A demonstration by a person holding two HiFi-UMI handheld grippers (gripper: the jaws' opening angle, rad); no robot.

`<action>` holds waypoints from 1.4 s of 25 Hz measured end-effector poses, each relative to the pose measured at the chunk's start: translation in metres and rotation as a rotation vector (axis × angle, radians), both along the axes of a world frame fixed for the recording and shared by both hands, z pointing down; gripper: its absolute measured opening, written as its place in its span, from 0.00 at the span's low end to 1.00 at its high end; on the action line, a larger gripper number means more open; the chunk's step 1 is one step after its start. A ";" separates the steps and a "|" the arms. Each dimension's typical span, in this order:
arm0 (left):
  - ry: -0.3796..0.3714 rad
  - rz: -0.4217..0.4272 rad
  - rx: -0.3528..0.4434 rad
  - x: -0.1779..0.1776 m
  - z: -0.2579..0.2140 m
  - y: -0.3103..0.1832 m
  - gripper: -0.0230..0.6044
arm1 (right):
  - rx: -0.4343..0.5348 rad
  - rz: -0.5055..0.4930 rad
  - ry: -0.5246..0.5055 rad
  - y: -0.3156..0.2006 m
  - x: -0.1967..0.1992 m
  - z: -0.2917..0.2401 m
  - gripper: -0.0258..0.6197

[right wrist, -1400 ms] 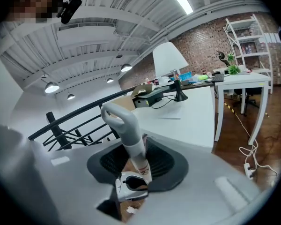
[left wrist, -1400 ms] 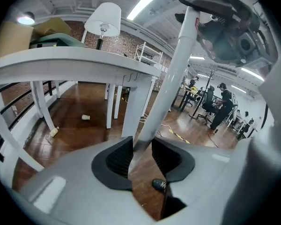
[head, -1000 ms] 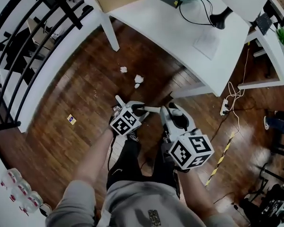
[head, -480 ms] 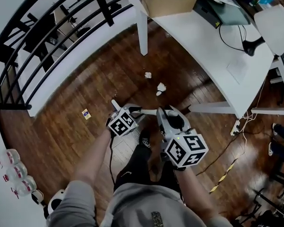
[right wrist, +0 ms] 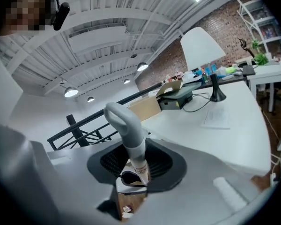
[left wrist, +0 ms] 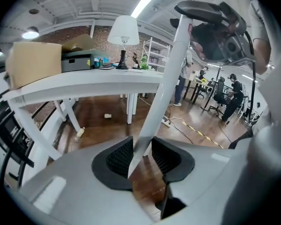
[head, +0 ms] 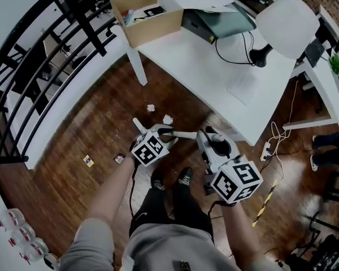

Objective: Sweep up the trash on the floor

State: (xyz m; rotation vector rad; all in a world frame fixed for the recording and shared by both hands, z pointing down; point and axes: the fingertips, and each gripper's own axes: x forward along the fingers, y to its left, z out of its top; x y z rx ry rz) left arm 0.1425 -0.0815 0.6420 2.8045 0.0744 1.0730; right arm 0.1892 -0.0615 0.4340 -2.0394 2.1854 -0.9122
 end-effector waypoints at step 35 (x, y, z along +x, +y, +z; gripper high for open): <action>0.039 0.022 -0.067 -0.015 0.041 -0.080 0.23 | -0.088 -0.382 0.268 -0.101 -0.075 0.036 0.20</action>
